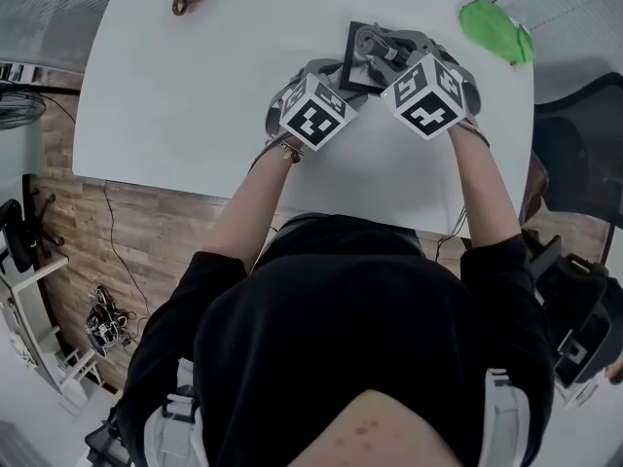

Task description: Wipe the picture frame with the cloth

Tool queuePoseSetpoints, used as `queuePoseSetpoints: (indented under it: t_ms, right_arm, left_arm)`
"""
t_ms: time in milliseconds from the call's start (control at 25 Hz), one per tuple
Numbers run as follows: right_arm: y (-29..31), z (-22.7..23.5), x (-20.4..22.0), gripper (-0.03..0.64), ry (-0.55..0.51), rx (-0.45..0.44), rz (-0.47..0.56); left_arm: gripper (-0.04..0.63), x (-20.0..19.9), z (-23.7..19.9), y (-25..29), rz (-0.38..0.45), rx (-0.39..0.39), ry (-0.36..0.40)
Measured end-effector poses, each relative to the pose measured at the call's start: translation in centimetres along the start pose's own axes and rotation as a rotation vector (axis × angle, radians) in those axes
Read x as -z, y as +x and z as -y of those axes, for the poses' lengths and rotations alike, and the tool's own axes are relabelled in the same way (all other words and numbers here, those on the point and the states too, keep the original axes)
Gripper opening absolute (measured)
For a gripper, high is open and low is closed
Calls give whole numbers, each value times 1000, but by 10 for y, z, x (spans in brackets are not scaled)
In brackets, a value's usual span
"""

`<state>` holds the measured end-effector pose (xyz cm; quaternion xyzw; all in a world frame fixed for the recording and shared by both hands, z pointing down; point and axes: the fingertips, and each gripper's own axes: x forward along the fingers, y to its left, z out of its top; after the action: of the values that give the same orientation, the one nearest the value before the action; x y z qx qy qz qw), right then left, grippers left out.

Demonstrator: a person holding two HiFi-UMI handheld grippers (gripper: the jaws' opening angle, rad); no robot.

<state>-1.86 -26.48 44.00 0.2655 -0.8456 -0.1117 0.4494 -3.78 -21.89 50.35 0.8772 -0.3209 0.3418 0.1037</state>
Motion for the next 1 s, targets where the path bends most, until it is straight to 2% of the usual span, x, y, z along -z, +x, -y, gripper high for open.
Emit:
queuePoseSetpoints:
  t_ms: [240, 640, 840, 1000]
  right_arm:
    - [34, 25, -3, 117, -103, 30, -64]
    - [87, 39, 4, 117, -190, 64, -128]
    - [91, 35, 9, 112, -212, 89, -134]
    - [90, 31, 9, 110, -278, 127, -141]
  left_arm:
    - [310, 0, -1, -2, 6, -2, 5]
    - [310, 1, 0, -1, 0, -1, 2]
    - [310, 1, 0, -3, 2, 0, 4]
    - [310, 1, 0, -2, 1, 0, 5]
